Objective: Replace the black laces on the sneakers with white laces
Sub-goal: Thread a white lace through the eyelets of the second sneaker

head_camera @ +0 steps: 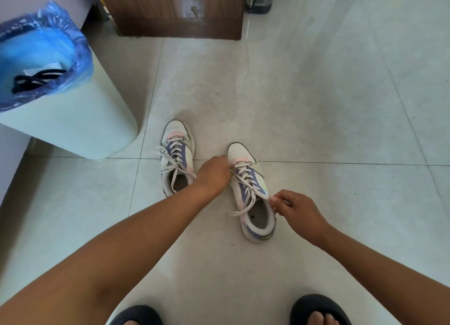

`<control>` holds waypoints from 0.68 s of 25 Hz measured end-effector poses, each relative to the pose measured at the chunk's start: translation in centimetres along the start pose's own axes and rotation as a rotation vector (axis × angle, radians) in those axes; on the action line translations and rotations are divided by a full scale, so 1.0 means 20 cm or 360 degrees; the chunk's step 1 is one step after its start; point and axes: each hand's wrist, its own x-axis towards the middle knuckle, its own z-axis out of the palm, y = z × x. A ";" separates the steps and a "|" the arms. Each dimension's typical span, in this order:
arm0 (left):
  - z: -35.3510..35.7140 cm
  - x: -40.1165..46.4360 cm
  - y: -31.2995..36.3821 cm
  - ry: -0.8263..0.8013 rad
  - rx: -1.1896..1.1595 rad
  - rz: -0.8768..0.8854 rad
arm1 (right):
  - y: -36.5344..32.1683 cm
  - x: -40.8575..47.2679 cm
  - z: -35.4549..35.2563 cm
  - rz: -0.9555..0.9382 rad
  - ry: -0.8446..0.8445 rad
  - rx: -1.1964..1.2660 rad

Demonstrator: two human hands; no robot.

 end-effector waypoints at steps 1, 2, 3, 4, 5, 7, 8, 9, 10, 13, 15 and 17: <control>-0.01 0.01 0.00 -0.0038 -0.0121 -0.0034 | 0.00 0.00 0.00 -0.0002 -0.0030 -0.0013; -0.02 0.01 0.00 -0.0079 -0.0179 -0.0052 | 0.00 0.00 0.00 -0.0011 -0.0063 -0.0031; -0.04 0.02 0.00 -0.0122 -0.0076 -0.0049 | 0.01 -0.01 -0.01 -0.0029 -0.0095 -0.0052; -0.06 0.02 0.00 -0.0109 -0.0031 -0.0140 | 0.01 -0.01 -0.01 -0.0040 -0.0125 -0.0068; -0.07 -0.01 0.01 -0.0052 -0.0066 -0.0222 | 0.02 -0.02 -0.02 -0.0038 -0.0148 -0.0071; -0.05 -0.01 -0.01 -0.0071 -0.0028 -0.0269 | 0.04 -0.03 -0.02 -0.0008 -0.0167 -0.0055; -0.02 0.02 -0.03 -0.0077 0.0095 -0.0211 | 0.05 -0.03 -0.01 0.0011 -0.0172 -0.0049; -0.01 0.02 -0.03 -0.0094 0.0173 -0.0187 | 0.05 -0.02 -0.01 0.0034 -0.0187 -0.0023; -0.01 0.04 -0.04 -0.0122 0.0340 -0.0097 | 0.06 -0.01 -0.01 0.0072 -0.0203 0.0000; -0.06 0.03 -0.02 -0.0073 0.0494 0.0062 | 0.05 0.00 -0.02 0.0127 -0.0213 -0.0047; -0.13 -0.02 -0.07 0.0084 0.0491 0.0219 | 0.02 0.00 -0.05 0.0088 -0.0184 -0.0237; -0.20 -0.12 -0.21 0.0547 0.0370 0.0079 | -0.03 0.01 -0.05 0.0042 -0.0303 -0.0589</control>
